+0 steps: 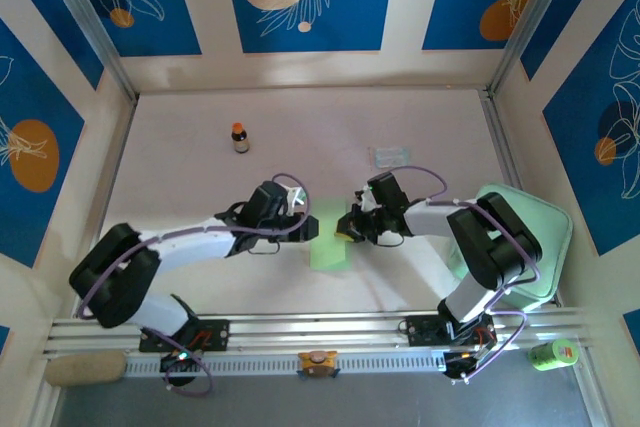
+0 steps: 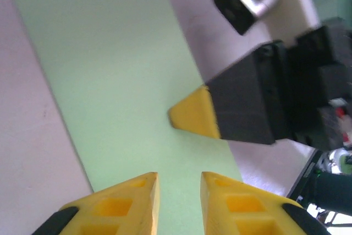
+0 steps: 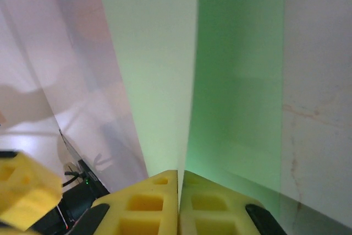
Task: Fold a paper plane with a square sheet of paper (pick it up from the middle)
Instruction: Fold the triangle a second time at the center of the table.
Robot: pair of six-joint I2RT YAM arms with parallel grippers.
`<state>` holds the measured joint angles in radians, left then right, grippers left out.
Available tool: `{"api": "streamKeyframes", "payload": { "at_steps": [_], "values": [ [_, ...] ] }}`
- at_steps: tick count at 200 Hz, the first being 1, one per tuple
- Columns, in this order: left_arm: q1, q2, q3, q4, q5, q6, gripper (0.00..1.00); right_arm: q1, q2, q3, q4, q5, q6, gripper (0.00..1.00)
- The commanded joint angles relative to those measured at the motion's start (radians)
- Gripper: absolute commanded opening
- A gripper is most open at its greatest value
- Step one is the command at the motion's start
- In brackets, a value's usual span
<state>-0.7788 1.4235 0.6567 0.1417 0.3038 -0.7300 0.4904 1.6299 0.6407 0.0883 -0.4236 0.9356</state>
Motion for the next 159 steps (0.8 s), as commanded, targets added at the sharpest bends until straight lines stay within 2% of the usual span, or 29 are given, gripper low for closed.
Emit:
{"api": "streamKeyframes", "payload": {
  "at_steps": [1, 29, 52, 68, 81, 101, 119, 145, 152, 159],
  "values": [
    [-0.073, -0.098, -0.032, 0.014, -0.170, 0.129, 0.30, -0.013, 0.021, 0.038, -0.054, -0.061, -0.052, 0.07],
    [-0.178, -0.151, -0.074, 0.028, -0.302, 0.282, 0.40, -0.024, 0.032, 0.067, -0.085, -0.100, -0.066, 0.08],
    [-0.248, -0.136, -0.050, -0.035, -0.332, 0.371, 0.47, -0.025, 0.029, 0.089, -0.121, -0.100, -0.079, 0.11],
    [-0.272, -0.088, 0.025, -0.173, -0.341, 0.364, 0.50, -0.029, 0.024, 0.094, -0.139, -0.093, -0.080, 0.14],
    [-0.301, -0.041, 0.057, -0.193, -0.337, 0.387, 0.53, -0.033, 0.023, 0.094, -0.150, -0.089, -0.078, 0.15],
    [-0.376, 0.012, 0.098, -0.199, -0.416, 0.431, 0.62, -0.034, 0.016, 0.088, -0.143, -0.094, -0.068, 0.13],
    [-0.419, 0.060, 0.138, -0.225, -0.476, 0.464, 0.65, -0.035, 0.012, 0.087, -0.149, -0.089, -0.062, 0.08],
    [-0.469, 0.120, 0.192, -0.278, -0.564, 0.514, 0.69, -0.035, 0.012, 0.083, -0.145, -0.084, -0.040, 0.07],
    [-0.483, 0.130, 0.200, -0.286, -0.591, 0.525, 0.77, -0.035, 0.013, 0.082, -0.143, -0.083, -0.038, 0.07],
    [-0.493, 0.139, 0.208, -0.291, -0.613, 0.533, 0.80, -0.034, 0.013, 0.082, -0.141, -0.084, -0.035, 0.07]
  ]
}}
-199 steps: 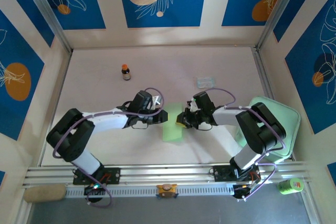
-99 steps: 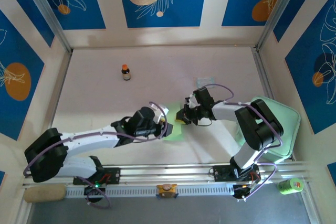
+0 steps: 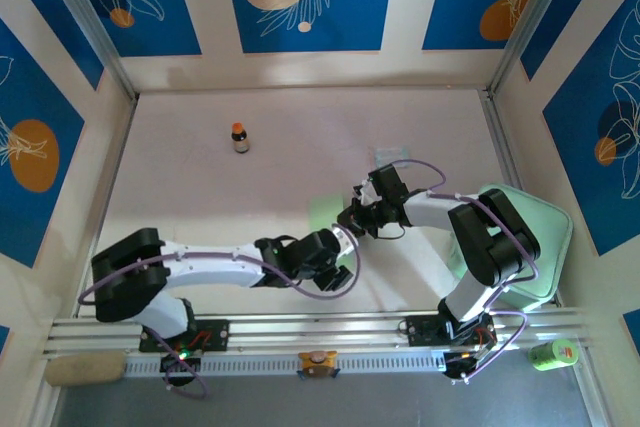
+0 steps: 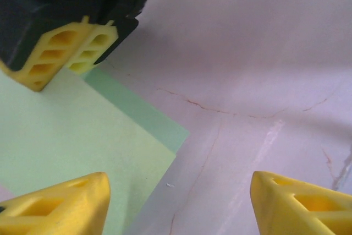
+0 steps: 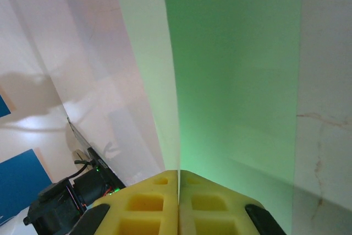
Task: Fold a paper plane with a square sheet of paper (pick it up from the middle)
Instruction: Fold the triangle a second time at the center of the table.
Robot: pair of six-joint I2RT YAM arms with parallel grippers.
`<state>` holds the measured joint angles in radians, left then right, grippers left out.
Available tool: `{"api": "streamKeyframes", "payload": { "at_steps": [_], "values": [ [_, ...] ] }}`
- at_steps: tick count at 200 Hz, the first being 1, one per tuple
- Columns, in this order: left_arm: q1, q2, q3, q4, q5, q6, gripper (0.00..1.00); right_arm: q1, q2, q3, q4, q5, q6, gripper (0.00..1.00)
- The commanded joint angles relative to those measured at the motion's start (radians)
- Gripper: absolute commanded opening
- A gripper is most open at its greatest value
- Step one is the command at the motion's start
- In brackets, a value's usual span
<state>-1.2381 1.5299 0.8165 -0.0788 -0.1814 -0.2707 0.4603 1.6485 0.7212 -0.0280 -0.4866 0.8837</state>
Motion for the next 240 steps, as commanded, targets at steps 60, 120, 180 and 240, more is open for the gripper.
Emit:
{"api": "streamKeyframes", "payload": {
  "at_steps": [60, 120, 180, 240],
  "values": [
    [-0.059, 0.112, 0.118, -0.119, -0.314, 0.083, 0.81, -0.005, -0.007, -0.001, -0.029, -0.014, 0.025, 0.07],
    [-0.058, 0.162, 0.155, -0.130, -0.315, 0.084, 0.63, 0.000, -0.018, -0.010, -0.020, -0.011, 0.035, 0.08],
    [-0.057, 0.152, 0.150, -0.133, -0.317, 0.074, 0.32, -0.002, -0.028, -0.015, -0.024, -0.004, 0.033, 0.11],
    [-0.031, 0.121, 0.130, -0.117, -0.248, 0.019, 0.02, -0.005, -0.049, -0.024, -0.033, 0.015, 0.033, 0.14]
  ]
}}
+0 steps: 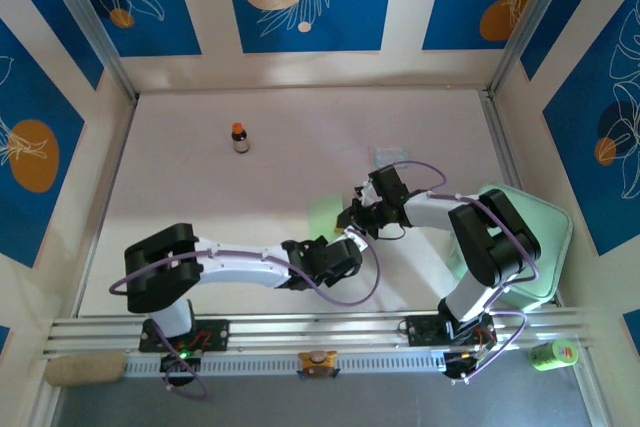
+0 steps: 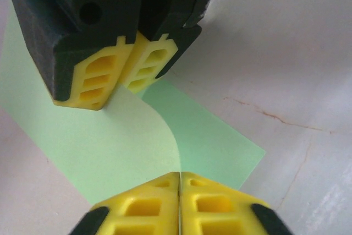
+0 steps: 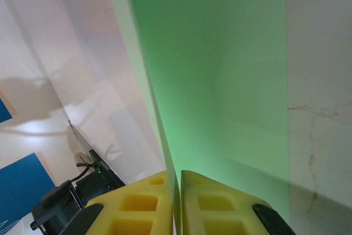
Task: Fold a paper plane with a square sheet of paper (pick it up from the middle)
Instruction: Fold the triangle a second time at the center of the table.
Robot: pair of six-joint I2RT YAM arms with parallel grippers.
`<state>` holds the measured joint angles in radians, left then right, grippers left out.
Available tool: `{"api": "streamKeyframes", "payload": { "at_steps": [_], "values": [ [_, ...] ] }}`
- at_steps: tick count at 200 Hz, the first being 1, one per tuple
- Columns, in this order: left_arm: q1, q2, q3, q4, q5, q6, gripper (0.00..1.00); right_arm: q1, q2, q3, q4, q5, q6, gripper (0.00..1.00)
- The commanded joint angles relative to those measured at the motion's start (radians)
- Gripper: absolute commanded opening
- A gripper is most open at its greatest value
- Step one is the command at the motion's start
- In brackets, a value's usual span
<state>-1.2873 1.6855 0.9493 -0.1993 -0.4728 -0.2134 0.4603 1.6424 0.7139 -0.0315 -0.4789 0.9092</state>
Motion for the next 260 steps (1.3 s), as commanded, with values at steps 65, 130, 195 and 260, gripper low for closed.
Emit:
{"api": "streamKeyframes", "payload": {
  "at_steps": [65, 130, 195, 260],
  "values": [
    [0.196, -0.134, -0.138, 0.236, 0.481, -0.230, 0.00, -0.105, -0.305, -0.134, -0.123, 0.156, 0.018, 0.39],
    [0.255, -0.096, -0.145, 0.368, 0.668, -0.331, 0.00, -0.097, -0.585, -0.266, -0.117, 0.285, -0.004, 0.37],
    [0.266, -0.091, -0.145, 0.302, 0.623, -0.321, 0.02, -0.063, -0.629, -0.354, -0.061, 0.188, 0.026, 0.20],
    [0.304, -0.101, -0.179, 0.274, 0.669, -0.312, 0.04, -0.017, -0.469, -0.315, 0.010, 0.104, 0.029, 0.09]
  ]
}}
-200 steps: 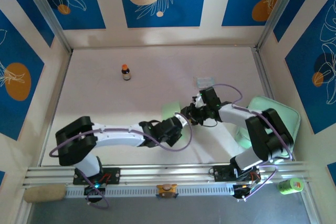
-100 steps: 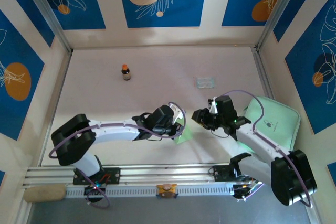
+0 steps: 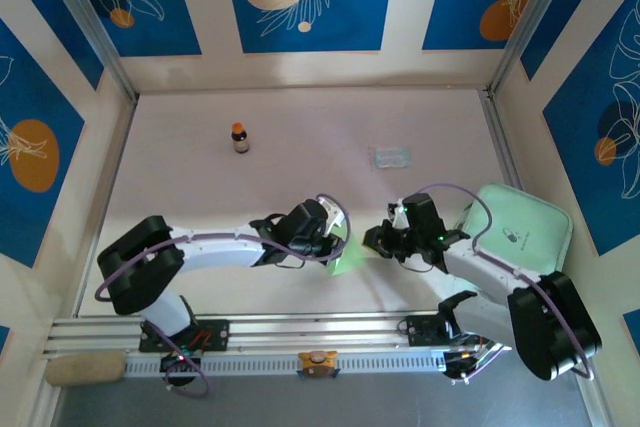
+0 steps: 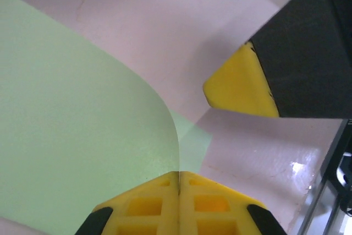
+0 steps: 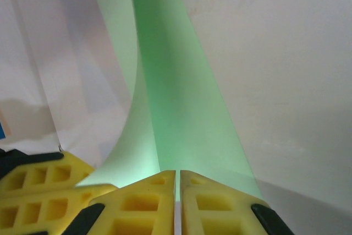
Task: Fold a paper plane with a square sheet of paper (pick it up from the middle)
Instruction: Fold the triangle a second time at the center of the table.
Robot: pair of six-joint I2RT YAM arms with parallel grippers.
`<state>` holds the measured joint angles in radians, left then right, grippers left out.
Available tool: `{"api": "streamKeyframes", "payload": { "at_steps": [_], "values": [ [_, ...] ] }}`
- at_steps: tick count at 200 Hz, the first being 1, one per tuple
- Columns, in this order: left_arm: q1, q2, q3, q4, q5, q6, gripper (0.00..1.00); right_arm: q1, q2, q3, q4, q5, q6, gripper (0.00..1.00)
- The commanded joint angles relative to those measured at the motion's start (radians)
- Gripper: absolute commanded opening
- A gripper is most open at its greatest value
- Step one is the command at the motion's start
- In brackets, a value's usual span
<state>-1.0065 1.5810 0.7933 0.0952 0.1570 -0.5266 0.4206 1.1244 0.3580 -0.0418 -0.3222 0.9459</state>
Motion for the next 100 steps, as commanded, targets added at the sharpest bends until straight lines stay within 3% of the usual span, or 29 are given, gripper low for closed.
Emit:
{"api": "streamKeyframes", "payload": {
  "at_steps": [1, 100],
  "values": [
    [0.024, 0.003, -0.023, -0.020, 0.041, 0.002, 0.04, 0.024, 0.052, 0.042, 0.021, -0.053, -0.008, 0.09],
    [0.066, 0.019, -0.025, -0.021, 0.124, 0.014, 0.06, 0.126, 0.243, 0.070, 0.148, -0.023, 0.054, 0.06]
  ]
}}
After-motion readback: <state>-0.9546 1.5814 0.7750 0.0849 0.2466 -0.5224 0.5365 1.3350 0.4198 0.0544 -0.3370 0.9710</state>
